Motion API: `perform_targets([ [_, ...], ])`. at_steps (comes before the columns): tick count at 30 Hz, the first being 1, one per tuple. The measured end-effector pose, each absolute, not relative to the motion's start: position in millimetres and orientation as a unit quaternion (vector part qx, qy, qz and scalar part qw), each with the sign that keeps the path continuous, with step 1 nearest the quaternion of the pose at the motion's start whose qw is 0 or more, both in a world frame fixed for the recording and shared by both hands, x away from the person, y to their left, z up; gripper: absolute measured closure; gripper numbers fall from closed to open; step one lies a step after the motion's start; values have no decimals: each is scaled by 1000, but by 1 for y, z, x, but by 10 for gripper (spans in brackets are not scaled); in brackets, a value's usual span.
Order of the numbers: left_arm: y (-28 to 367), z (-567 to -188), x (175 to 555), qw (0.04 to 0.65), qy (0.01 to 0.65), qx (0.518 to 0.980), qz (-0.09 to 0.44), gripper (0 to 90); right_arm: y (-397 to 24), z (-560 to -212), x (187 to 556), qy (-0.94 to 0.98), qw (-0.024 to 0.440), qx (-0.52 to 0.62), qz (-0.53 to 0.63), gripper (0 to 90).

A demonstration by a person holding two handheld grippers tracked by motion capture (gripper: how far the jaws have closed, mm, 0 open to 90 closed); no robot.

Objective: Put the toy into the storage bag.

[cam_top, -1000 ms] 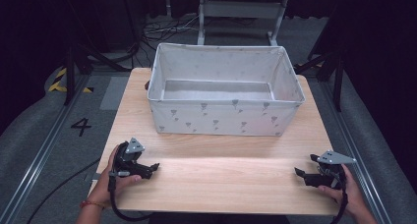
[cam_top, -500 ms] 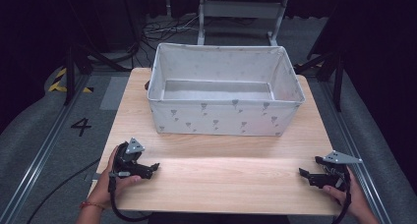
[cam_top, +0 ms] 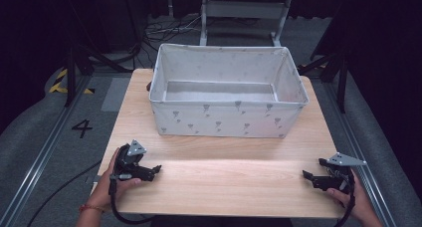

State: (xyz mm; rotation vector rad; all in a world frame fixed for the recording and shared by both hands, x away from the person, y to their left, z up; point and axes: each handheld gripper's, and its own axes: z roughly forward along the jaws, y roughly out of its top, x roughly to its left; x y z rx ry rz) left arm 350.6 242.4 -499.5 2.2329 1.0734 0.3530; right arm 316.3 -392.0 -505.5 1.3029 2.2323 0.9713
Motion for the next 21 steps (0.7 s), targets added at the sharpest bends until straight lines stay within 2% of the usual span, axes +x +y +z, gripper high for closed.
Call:
perform_targets([
  [21, 242, -500, 350, 315, 409, 846, 132, 2, -392, -505, 316, 794, 189, 463, 345, 148],
])
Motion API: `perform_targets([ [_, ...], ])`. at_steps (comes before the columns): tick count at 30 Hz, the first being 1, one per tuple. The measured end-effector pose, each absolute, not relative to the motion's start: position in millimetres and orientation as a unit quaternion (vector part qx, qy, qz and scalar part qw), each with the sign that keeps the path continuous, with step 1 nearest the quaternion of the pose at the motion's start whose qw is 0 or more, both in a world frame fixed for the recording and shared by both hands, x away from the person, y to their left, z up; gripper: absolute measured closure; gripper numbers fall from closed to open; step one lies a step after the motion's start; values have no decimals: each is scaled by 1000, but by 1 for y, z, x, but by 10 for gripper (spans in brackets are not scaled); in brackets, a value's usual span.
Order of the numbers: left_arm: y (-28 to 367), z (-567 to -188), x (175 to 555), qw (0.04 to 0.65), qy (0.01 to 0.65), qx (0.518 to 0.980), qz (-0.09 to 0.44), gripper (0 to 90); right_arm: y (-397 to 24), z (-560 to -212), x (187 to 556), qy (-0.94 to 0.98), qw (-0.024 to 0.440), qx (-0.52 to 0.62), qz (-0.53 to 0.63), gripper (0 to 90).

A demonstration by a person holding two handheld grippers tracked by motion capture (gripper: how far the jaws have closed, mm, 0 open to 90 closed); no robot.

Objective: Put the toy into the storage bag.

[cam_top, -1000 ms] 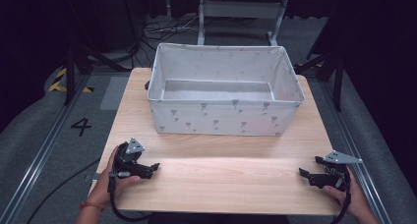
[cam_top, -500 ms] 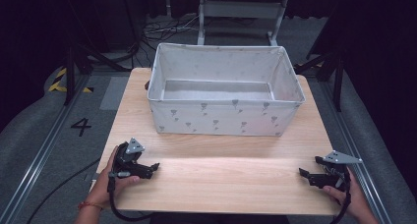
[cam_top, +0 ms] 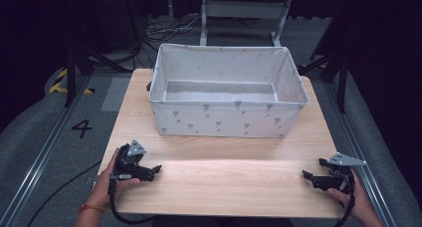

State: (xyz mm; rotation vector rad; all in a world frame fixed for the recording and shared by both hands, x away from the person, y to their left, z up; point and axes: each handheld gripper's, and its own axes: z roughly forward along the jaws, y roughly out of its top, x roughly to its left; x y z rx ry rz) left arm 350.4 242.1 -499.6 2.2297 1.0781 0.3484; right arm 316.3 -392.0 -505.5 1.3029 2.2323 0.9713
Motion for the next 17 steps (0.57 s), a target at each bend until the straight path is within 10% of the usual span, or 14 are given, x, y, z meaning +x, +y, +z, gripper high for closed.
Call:
perform_targets([
  [17, 241, -499, 348, 310, 419, 841, 144, 1, -392, -505, 316, 794, 189, 463, 345, 148],
])
